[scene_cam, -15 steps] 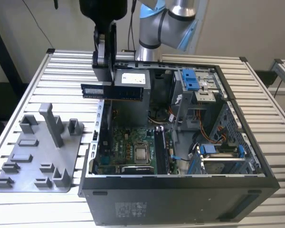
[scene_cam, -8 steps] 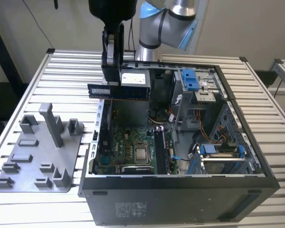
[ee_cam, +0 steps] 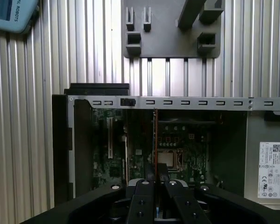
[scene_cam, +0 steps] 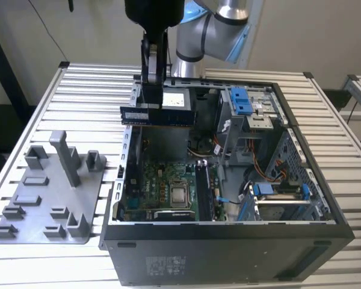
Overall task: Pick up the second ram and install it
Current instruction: 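Pick up the second ram and move it above second insertion slot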
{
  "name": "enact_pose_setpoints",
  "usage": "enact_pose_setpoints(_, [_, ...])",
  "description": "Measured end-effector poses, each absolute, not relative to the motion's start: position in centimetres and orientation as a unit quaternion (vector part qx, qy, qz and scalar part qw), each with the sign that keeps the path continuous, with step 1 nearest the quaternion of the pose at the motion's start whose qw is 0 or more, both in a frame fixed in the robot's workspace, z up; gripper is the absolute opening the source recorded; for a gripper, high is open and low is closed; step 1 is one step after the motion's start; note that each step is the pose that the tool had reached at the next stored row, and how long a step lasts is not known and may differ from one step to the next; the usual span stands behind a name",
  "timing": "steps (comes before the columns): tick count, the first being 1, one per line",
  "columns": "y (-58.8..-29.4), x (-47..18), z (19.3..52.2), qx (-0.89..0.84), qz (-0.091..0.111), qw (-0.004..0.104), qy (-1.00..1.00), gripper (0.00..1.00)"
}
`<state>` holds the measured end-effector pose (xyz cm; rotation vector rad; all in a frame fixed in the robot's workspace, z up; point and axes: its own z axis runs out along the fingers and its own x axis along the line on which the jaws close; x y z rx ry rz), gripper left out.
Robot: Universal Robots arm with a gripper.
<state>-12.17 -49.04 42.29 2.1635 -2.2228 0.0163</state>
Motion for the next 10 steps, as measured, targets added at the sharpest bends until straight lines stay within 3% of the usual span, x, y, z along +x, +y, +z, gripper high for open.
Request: enact_pose_setpoints(10, [-49.0,-10.3,42.3,0.697,0.005,0.02,-0.716,0.14])
